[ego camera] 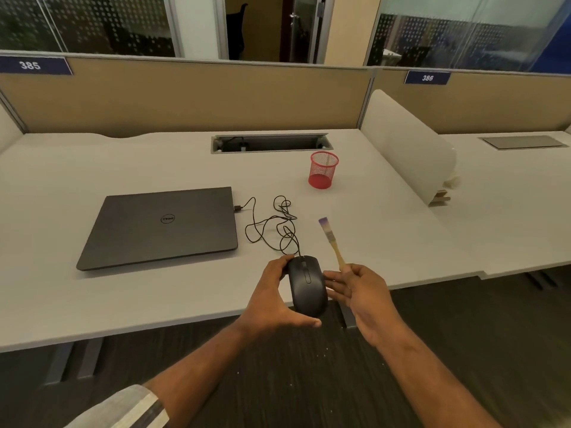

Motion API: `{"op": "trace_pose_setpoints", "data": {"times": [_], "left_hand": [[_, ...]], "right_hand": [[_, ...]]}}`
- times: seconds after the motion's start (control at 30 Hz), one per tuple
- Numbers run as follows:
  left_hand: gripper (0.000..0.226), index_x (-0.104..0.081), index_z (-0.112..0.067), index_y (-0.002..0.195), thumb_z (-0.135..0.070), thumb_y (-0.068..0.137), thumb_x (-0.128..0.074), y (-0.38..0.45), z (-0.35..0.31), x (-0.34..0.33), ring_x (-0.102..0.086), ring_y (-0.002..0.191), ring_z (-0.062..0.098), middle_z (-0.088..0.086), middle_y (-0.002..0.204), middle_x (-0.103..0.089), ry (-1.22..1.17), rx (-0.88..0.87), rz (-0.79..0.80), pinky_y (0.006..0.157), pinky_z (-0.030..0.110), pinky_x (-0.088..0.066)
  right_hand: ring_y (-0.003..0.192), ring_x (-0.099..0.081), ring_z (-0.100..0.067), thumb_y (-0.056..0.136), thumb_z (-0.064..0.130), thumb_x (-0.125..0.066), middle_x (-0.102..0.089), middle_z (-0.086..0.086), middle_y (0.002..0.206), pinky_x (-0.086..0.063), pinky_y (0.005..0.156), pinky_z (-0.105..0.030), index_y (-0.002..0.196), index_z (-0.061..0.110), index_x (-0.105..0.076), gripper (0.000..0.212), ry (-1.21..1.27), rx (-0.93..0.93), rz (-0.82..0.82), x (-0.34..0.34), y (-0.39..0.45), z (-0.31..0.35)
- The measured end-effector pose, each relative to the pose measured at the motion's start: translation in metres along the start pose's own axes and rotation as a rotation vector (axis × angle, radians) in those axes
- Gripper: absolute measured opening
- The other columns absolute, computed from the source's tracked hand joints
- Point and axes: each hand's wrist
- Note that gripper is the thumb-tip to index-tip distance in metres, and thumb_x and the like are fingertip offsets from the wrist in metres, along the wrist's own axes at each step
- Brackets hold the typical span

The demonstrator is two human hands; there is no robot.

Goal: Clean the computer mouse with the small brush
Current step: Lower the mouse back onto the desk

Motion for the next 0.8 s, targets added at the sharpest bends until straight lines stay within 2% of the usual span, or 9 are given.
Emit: {"op": "trace_pose_setpoints", "data": {"times": [0.13,0.23,0.4,0.47,0.53,0.6,0.73,0.8], "left_hand": [[0.123,-0.026,-0.034,0.148,-0.050,0.047,-0.095,0.011,0.001,-0.005,-0.042,0.131,0.005,-0.015,0.147,-0.036,0.010,0.029,0.023,0.102,0.008,-0.034],[0.124,-0.023,-0.036,0.148,-0.053,0.047,-0.094,0.020,0.004,-0.012,-0.039,0.130,0.004,-0.015,0.147,-0.035,0.021,0.062,0.033,0.098,0.005,-0.031],[0.120,-0.020,-0.045,0.143,-0.054,0.049,-0.094,0.047,0.007,-0.025,-0.036,0.129,-0.001,-0.025,0.141,-0.031,0.066,0.093,0.016,0.094,0.001,-0.026],[0.122,-0.021,-0.044,0.147,-0.053,0.050,-0.094,0.064,0.008,-0.030,-0.036,0.130,0.001,-0.021,0.147,-0.033,0.094,0.113,0.011,0.099,0.005,-0.027],[0.128,-0.022,-0.035,0.153,-0.051,0.050,-0.096,0.084,0.010,-0.035,-0.036,0.136,0.006,-0.012,0.156,-0.034,0.124,0.156,0.002,0.107,0.017,-0.029],[0.132,-0.021,-0.030,0.156,-0.048,0.049,-0.097,0.104,0.011,-0.041,-0.036,0.141,0.011,-0.008,0.158,-0.035,0.143,0.197,-0.020,0.109,0.022,-0.029],[0.132,-0.024,-0.026,0.155,-0.043,0.048,-0.099,0.142,0.010,-0.052,-0.038,0.141,0.014,-0.004,0.157,-0.039,0.186,0.253,-0.062,0.110,0.024,-0.029],[0.133,-0.025,-0.026,0.155,-0.044,0.046,-0.099,0.159,0.007,-0.057,-0.039,0.140,0.014,-0.003,0.156,-0.041,0.209,0.280,-0.085,0.114,0.029,-0.033]], "right_hand": [[0.086,-0.075,-0.013,0.102,0.022,-0.046,-0.076,-0.002,0.099,-0.060,0.075,-0.027,0.114,0.014,-0.058,0.018,-0.015,0.006,-0.019,-0.001,0.008,0.004],[0.088,-0.074,-0.014,0.102,0.021,-0.047,-0.075,-0.003,0.100,-0.059,0.076,-0.027,0.112,0.014,-0.058,0.017,-0.033,0.003,-0.010,0.003,0.018,0.005],[0.090,-0.073,-0.016,0.102,0.021,-0.047,-0.075,-0.002,0.100,-0.058,0.083,-0.032,0.106,0.014,-0.059,0.015,-0.049,0.011,0.001,0.012,0.049,0.010],[0.090,-0.073,-0.015,0.102,0.021,-0.048,-0.075,-0.001,0.099,-0.059,0.080,-0.029,0.104,0.014,-0.059,0.014,-0.044,0.008,0.021,0.017,0.067,0.012],[0.087,-0.074,-0.014,0.101,0.021,-0.049,-0.075,-0.001,0.098,-0.059,0.073,-0.024,0.103,0.013,-0.060,0.014,-0.055,0.002,0.043,0.023,0.090,0.016],[0.084,-0.074,-0.013,0.101,0.019,-0.049,-0.075,-0.001,0.097,-0.058,0.065,-0.020,0.103,0.011,-0.060,0.013,-0.053,-0.014,0.068,0.029,0.115,0.022],[0.085,-0.074,-0.016,0.100,0.015,-0.050,-0.075,-0.004,0.097,-0.058,0.066,-0.022,0.102,0.009,-0.060,0.012,-0.045,-0.032,0.118,0.037,0.160,0.036],[0.084,-0.074,-0.017,0.099,0.014,-0.050,-0.076,-0.005,0.095,-0.059,0.067,-0.023,0.100,0.008,-0.060,0.011,-0.039,-0.039,0.139,0.040,0.180,0.041]]}}
Point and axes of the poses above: each hand's wrist, its own y-axis towards the middle knuckle, its own x-axis out of the back of the hand, z = x × y
